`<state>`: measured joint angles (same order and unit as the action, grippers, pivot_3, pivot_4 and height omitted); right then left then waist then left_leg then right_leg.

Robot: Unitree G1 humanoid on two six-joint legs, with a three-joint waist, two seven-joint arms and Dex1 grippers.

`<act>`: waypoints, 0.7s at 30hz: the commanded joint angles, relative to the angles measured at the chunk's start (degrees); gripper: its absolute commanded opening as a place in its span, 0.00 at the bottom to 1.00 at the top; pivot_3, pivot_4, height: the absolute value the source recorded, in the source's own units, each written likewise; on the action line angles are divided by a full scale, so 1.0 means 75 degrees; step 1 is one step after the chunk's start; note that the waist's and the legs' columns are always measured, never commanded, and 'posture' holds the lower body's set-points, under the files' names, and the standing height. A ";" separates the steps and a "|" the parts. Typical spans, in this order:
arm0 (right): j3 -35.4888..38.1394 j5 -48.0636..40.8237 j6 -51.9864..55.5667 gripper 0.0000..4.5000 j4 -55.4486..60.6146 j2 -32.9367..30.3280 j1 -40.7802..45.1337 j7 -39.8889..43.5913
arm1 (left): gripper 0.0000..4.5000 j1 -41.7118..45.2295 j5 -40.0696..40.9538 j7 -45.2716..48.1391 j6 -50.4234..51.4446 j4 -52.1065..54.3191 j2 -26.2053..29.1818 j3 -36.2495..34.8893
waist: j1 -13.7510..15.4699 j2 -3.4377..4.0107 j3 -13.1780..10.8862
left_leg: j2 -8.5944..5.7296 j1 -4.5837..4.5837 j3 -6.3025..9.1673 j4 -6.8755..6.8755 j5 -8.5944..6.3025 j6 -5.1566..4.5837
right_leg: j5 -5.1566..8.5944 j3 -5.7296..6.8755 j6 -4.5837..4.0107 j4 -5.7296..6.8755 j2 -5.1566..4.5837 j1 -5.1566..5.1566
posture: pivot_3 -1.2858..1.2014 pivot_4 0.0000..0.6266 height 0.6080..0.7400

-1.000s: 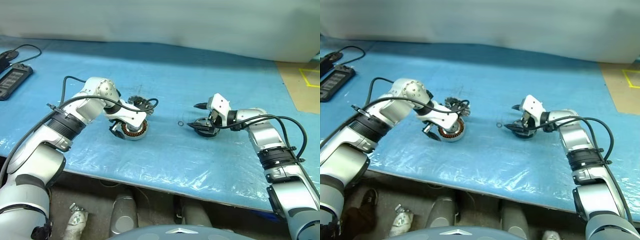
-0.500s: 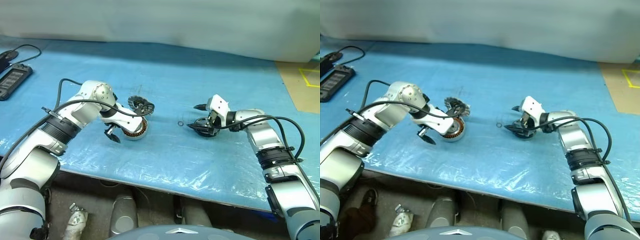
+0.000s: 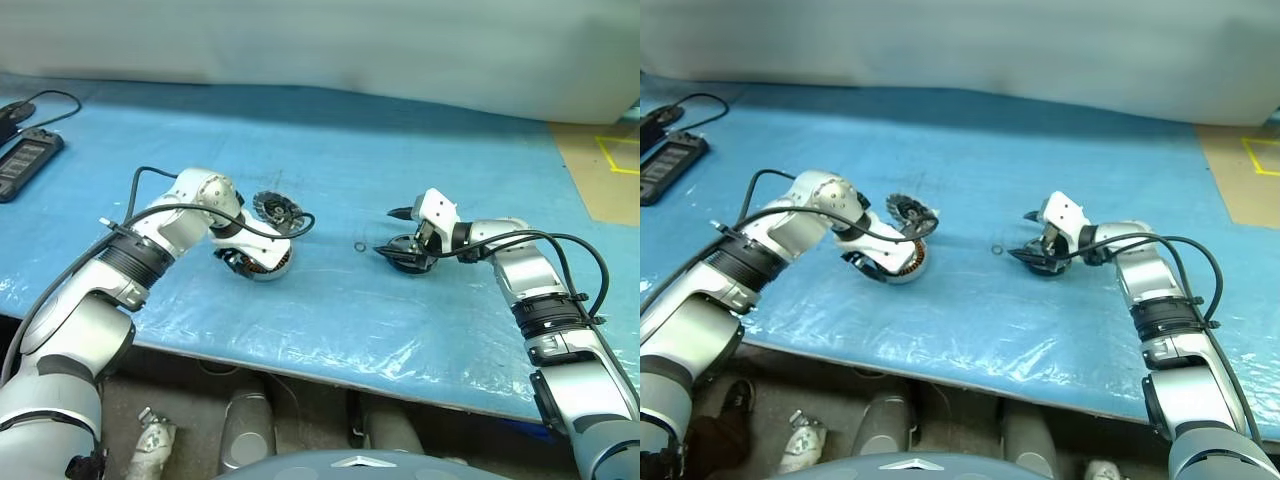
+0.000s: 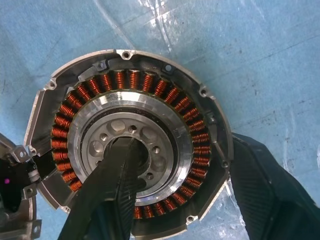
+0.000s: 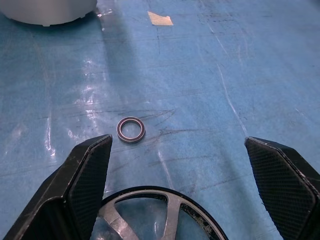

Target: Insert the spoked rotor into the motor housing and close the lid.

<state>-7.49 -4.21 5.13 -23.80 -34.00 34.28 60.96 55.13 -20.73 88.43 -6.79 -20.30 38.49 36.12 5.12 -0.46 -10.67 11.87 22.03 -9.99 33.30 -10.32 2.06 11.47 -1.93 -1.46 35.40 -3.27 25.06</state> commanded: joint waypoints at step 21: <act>0.0271 -0.0157 -0.0303 1.00 0.0422 0.0436 -0.0480 -0.0974 | 0.62 0.1034 0.0488 0.0542 0.1589 -0.0083 -0.1209 -0.0048 | 0.0056 -0.0001 -0.0001 | -0.0003 0.0027 0.0001 -0.0001 0.0001 -0.0003 | 0.0000 0.0007 0.0000 -0.0025 -0.0007 0.0002 | 0.52 0.24 1.00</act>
<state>-6.83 -4.58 3.61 -22.33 -31.02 31.20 54.47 61.19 -17.94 92.27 4.87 -20.91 29.74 35.74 5.54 -0.47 -10.68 11.85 22.21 -9.98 33.29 -10.31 2.04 11.47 -1.88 -1.47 35.21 -3.33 25.06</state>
